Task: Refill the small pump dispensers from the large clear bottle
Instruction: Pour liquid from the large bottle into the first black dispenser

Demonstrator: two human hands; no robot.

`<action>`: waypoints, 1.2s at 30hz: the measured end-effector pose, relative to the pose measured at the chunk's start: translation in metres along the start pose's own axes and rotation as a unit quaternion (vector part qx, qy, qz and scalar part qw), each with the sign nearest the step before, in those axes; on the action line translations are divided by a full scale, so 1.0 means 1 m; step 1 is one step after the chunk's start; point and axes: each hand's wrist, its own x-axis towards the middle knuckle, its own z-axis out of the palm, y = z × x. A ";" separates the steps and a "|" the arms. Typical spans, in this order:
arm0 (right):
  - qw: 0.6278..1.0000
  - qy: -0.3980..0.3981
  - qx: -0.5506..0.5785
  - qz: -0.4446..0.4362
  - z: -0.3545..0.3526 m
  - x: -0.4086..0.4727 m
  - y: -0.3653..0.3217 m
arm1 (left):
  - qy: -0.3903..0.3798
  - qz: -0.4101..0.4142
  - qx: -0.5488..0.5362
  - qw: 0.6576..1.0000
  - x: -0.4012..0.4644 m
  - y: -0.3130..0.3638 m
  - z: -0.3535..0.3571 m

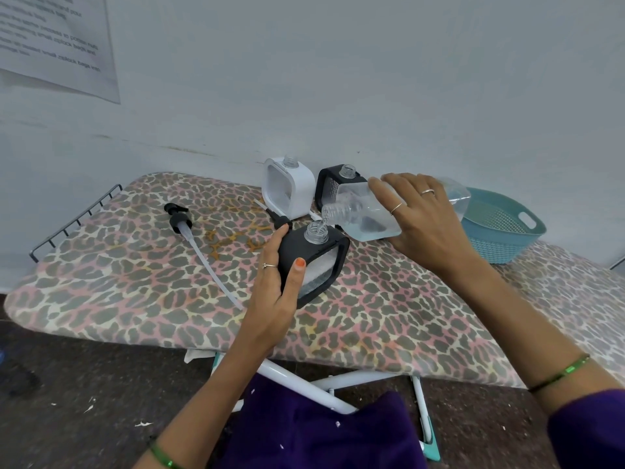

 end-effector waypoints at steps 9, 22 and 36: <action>0.998 0.003 0.052 0.034 0.008 -0.007 -0.011 | 0.006 -0.003 0.003 1.000 -0.001 0.002 0.000; 0.872 0.053 0.389 0.294 -0.001 -0.014 -0.039 | -0.002 -0.024 -0.017 1.000 -0.007 0.004 -0.001; 0.759 0.147 0.419 0.476 0.007 -0.073 -0.001 | 0.013 -0.021 -0.011 1.000 -0.002 0.011 0.003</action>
